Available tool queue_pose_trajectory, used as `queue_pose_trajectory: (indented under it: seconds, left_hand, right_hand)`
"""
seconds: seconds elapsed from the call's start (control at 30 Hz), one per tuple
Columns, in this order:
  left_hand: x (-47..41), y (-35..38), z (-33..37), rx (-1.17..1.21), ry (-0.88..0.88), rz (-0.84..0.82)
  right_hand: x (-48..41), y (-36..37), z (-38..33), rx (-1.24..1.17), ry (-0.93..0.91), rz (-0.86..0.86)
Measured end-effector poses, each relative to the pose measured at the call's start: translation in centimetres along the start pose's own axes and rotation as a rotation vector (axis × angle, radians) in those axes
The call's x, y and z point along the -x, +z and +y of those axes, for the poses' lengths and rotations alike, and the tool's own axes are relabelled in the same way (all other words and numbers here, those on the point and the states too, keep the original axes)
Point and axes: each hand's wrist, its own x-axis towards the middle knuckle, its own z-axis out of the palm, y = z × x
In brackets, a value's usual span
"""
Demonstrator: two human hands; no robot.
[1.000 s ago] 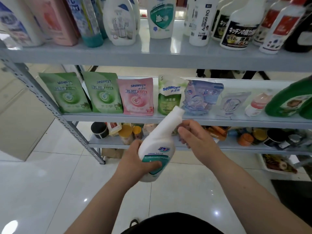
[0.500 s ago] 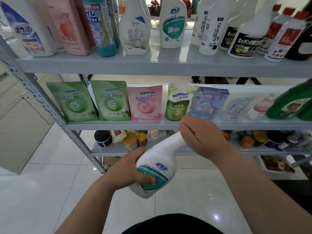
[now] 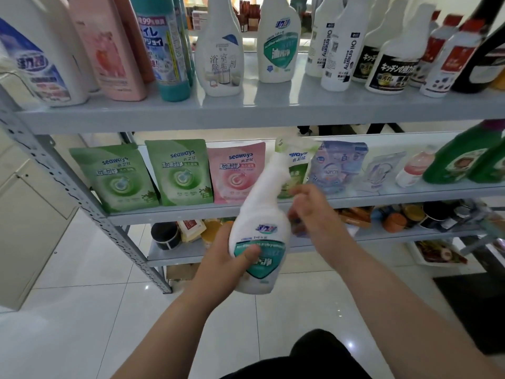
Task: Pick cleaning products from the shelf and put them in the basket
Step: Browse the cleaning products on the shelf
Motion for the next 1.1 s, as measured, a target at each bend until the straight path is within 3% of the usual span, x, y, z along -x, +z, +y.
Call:
queue_pose_trajectory:
  seconds: [0.1,0.27,0.57,0.67,0.73,0.87,1.1]
  left_hand:
    - [-1.5,0.5,1.7,0.152,-0.003,0.029]
    - [-5.4,1.6,4.5,0.227,0.025,0.063]
    - [-14.3,2.1,13.5,0.004,0.191,0.097]
    - [-17.9,0.9,14.7,0.014,0.271,0.239]
    - [-19.9,-0.4,14.1,-0.280,0.352,0.336]
    - [-22.9,-1.8,11.8,-1.081,0.439,0.336]
    - [-24.8,-1.7,8.8,-1.432,0.593,0.450]
  right_hand:
    - [0.9,1.6,2.2,-0.031,0.024,-0.107]
    - [-1.7,0.9,1.1,-0.214,-0.036,0.021]
    - [-10.1,-5.3,-4.4,-0.238,-0.236,0.125]
    - [-14.0,-7.2,-6.3,-0.191,-0.322,0.131]
    - [-16.6,-8.2,-7.4,-0.179,-0.372,0.120]
    - [-21.6,-9.4,-8.4,-0.142,-0.411,0.145]
    - [-27.9,-10.2,-8.0,0.009,-0.361,0.188]
